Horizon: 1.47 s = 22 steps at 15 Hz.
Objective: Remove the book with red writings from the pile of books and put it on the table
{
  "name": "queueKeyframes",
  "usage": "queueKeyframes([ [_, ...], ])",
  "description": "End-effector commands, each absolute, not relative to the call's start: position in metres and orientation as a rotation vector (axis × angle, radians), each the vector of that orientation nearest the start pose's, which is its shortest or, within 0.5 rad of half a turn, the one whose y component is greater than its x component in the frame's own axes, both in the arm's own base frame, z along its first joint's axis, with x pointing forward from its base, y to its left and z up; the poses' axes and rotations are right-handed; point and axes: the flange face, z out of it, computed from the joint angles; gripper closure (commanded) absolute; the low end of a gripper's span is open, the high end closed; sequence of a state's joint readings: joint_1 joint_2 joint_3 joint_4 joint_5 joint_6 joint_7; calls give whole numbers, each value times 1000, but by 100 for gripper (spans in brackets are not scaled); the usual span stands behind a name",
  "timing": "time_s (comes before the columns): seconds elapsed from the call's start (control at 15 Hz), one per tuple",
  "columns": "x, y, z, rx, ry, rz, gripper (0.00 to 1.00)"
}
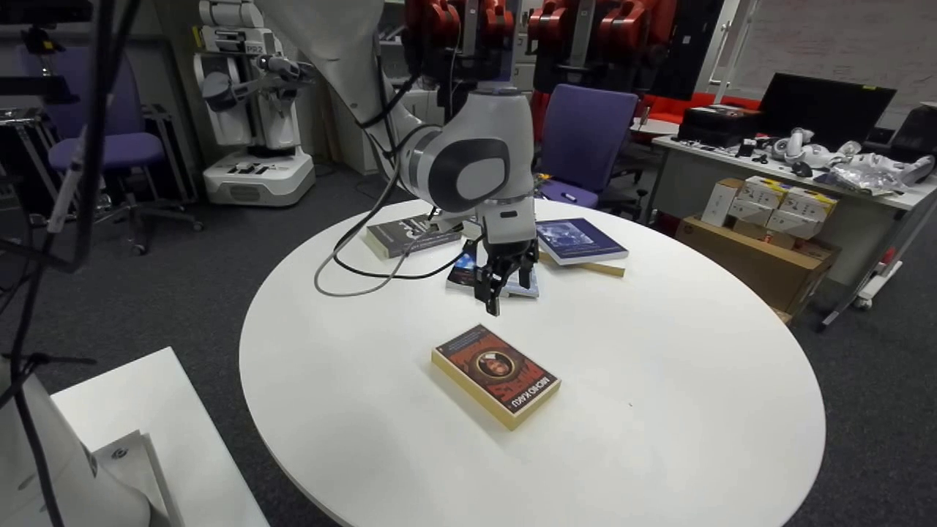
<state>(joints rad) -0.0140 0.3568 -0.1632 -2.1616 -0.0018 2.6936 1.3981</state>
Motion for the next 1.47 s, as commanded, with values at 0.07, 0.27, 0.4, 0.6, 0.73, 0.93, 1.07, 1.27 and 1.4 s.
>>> queueKeyframes([
  [0.07,604,-103,218,-2160,2259,-256,0],
  [0.27,614,-106,200,-2164,2305,-223,0],
  [0.4,619,-109,190,-2174,2332,-163,0],
  [0.6,622,-109,182,-2191,2364,-51,0],
  [0.73,624,-110,179,-2196,2380,-27,0],
  [0.93,625,-111,176,-2205,2388,-55,0],
  [1.07,625,-111,173,-2216,2375,-99,0],
  [1.27,621,-110,167,-2227,2377,-83,0],
  [1.4,619,-110,165,-2233,2380,-63,0],
])
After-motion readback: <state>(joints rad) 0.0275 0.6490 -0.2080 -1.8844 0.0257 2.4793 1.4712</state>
